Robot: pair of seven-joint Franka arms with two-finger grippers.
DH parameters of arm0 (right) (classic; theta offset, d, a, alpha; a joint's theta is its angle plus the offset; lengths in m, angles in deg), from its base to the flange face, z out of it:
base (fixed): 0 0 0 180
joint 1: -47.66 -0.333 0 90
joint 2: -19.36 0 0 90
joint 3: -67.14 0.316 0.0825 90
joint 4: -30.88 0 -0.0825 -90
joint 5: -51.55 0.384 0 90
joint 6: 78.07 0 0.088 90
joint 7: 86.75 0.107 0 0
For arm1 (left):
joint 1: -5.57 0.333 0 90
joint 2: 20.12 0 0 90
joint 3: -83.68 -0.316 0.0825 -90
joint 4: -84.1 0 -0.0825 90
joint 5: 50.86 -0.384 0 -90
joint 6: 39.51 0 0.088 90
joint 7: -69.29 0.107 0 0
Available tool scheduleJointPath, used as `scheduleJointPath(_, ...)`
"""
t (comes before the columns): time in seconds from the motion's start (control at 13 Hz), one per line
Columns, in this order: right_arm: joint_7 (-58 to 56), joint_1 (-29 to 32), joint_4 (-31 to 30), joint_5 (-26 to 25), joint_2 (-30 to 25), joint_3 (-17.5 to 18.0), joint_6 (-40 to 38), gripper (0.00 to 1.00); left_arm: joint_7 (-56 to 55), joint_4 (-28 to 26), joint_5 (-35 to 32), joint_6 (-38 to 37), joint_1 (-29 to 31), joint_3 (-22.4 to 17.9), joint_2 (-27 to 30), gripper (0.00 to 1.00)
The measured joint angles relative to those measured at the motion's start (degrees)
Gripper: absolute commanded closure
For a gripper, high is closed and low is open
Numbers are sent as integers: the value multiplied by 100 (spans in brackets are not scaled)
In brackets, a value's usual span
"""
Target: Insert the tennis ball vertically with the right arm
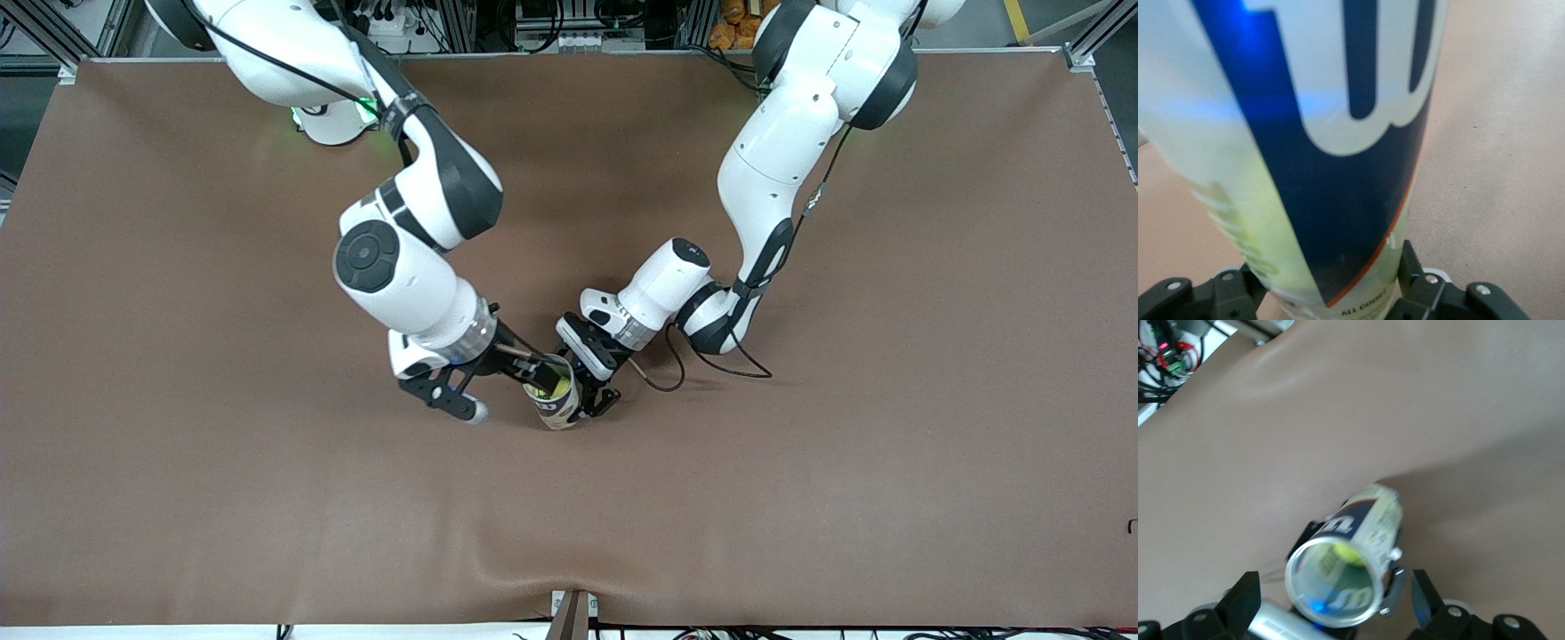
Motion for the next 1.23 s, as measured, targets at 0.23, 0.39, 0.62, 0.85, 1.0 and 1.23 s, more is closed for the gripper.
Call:
scheduleJointPath(0.23, -1066, 645, 28, -52, -278, -36, -925, 0, 0, -1, 0, -4, -1, -1, -22, 0)
scheduleJointPath(0.39, -1626, 1128, -57, -54, -500, -41, -1219, 0, 0, -11, 0, -46, -16, 0, -107, 0)
scheduleJointPath(0.62, -2103, 1576, -582, -144, -984, -41, -1308, 0, 0, -9, 0, -45, -34, 7, -205, 0)
scheduleJointPath(0.85, -2835, 1954, -1389, -352, -1633, -44, -1366, 0, 0, 8, 0, -45, -32, 11, -204, 0)
scheduleJointPath(1.0, -3419, 2233, -1754, -538, -2017, -49, -1648, 0, -2, 23, 0, -44, -7, 10, -202, 0)
scheduleJointPath(1.23, -4011, 2470, -1952, -1071, -2413, -46, -2087, 0, -102, 30, 0, -42, 43, 10, -184, 0)
